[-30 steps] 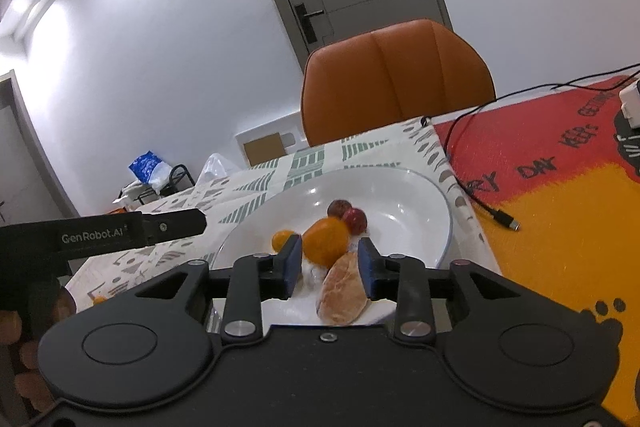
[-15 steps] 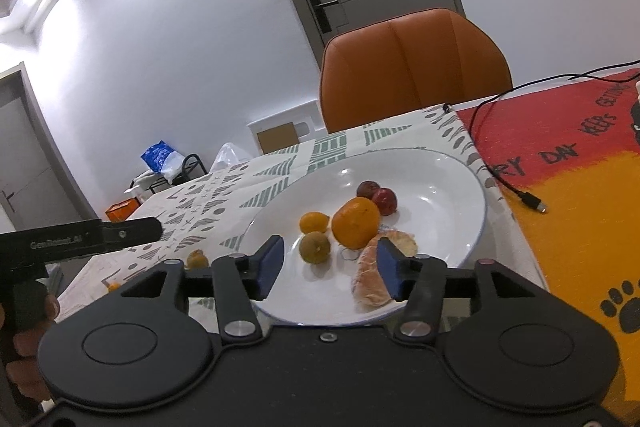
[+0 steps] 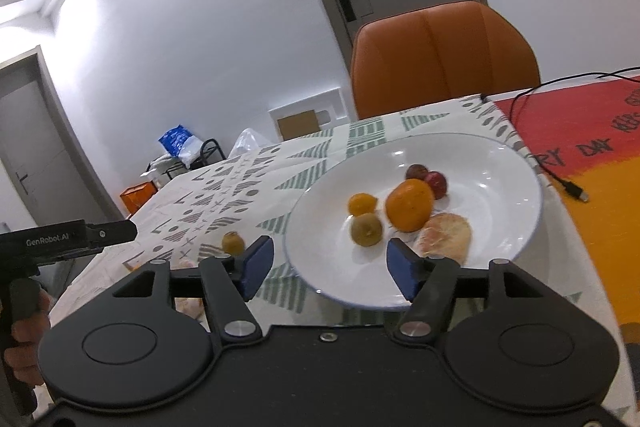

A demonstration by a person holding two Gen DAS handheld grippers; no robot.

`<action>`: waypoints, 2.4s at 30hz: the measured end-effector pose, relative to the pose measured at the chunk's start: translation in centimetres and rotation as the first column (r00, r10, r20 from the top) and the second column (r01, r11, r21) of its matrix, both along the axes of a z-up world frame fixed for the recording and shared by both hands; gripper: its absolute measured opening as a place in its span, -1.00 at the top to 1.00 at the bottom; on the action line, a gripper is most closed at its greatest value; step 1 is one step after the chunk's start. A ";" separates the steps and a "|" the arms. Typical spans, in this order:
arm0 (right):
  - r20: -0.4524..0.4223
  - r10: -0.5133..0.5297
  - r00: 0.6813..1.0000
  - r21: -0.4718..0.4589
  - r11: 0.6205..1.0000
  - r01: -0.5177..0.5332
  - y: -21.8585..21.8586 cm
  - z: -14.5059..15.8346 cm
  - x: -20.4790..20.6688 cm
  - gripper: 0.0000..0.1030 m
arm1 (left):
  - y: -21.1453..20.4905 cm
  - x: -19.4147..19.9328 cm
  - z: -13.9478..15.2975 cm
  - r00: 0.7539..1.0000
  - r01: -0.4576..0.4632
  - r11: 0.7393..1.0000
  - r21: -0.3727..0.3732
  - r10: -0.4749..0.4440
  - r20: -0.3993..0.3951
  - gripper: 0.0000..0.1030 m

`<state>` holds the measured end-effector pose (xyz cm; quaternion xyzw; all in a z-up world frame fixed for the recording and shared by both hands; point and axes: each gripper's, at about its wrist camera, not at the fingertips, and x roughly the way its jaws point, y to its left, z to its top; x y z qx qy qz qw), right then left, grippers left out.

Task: Organize fruits
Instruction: 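Move both open tools back to the fruits on the tablecloth, then grasp a mandarin with the left tool while the right tool grasps a pomelo piece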

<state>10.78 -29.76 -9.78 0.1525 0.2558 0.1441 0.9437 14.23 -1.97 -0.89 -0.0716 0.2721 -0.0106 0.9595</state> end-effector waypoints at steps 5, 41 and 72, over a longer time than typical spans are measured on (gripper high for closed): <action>-0.007 0.036 0.999 -0.008 0.999 -0.036 1.6 -0.1 0.0 -0.31 | 2.0 -0.7 -0.5 0.999 -0.034 0.999 0.004 0.034 -0.011 -0.57; -0.078 0.269 0.960 -0.089 0.957 -0.276 11.7 -1.8 1.4 -0.33 | 8.4 -1.4 -4.3 0.993 -0.088 0.994 -0.066 0.082 -0.088 -0.51; -0.068 0.320 0.945 -0.204 0.923 -0.327 15.2 -2.2 3.4 0.35 | 7.2 2.1 -5.9 0.995 0.005 0.994 -0.106 -0.015 -0.096 -0.05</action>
